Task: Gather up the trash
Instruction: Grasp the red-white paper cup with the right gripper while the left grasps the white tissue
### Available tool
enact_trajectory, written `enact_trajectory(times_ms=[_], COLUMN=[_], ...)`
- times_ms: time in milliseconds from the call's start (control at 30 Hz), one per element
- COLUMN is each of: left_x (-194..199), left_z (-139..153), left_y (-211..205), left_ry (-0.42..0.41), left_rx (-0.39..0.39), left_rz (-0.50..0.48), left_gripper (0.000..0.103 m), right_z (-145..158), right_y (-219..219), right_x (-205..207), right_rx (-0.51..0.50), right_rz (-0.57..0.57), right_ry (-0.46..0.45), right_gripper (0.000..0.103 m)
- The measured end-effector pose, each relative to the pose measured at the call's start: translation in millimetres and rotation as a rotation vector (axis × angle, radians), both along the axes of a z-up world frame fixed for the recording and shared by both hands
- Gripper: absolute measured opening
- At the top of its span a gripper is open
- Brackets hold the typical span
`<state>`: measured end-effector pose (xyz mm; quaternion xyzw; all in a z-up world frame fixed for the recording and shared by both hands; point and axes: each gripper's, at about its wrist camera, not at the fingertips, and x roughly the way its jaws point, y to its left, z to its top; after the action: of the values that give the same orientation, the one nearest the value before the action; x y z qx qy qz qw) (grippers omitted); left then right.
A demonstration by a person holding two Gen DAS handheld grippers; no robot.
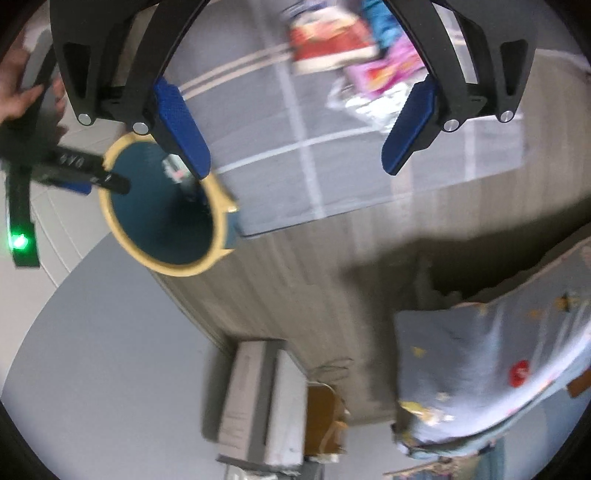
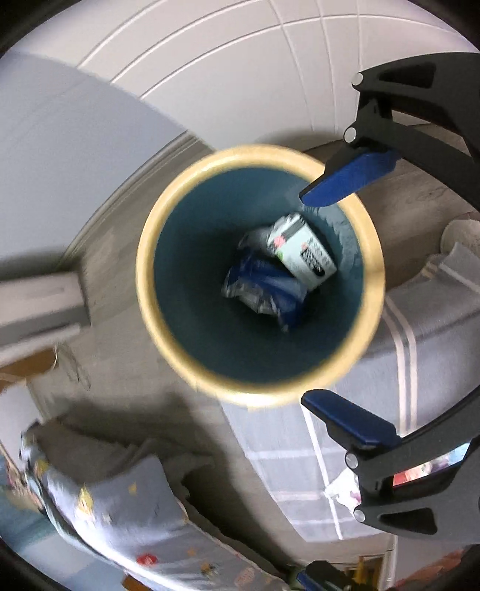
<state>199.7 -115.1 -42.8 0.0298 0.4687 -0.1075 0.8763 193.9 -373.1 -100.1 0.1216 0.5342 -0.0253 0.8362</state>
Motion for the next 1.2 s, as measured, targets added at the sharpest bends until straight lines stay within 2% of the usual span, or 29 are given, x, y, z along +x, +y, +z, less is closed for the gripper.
enact_trajectory(times_ms=[200,400,500,633,800,967,1200], left_x=[-39.7,-73.4,-80.1,-85.0,-84.3,-80.5,-72.6], left_z=[18.0,11.0,3.3,-8.3,-22.1,-33.3,-56.8], left_y=[57.3,103.7,123.4,153.1,183.8,200.7,209.5], left_ry=[-0.054,-0.061,-0.047,-0.035,0.011,0.044,0.105], left_rx=[0.054,0.072,0.096,0.109,0.092,0.098,0.155], left_rz=[0.036,0.08,0.108,0.146,0.188,0.207,0.188], left_gripper=[0.095,0.095,0.095,0.095,0.095,0.095,0.095], right_z=[26.6,24.6,13.8,-4.3,-34.0,-53.8,-79.7], right_y=[60.5,115.8,140.7,166.7,200.9,224.5,244.7], right_x=[-16.1,-32.7,-41.7,-54.0,-63.2,-62.4,-53.3], right_rx=[-0.002,-0.035,-0.038,0.006,0.067,0.012,-0.005], right_rz=[0.11,0.213,0.242,0.24,0.241,0.274,0.304], right_ry=[-0.057,-0.049,-0.022,0.029,0.105,0.152,0.217], right_gripper=[0.097,0.097,0.097,0.097,0.097,0.097,0.097])
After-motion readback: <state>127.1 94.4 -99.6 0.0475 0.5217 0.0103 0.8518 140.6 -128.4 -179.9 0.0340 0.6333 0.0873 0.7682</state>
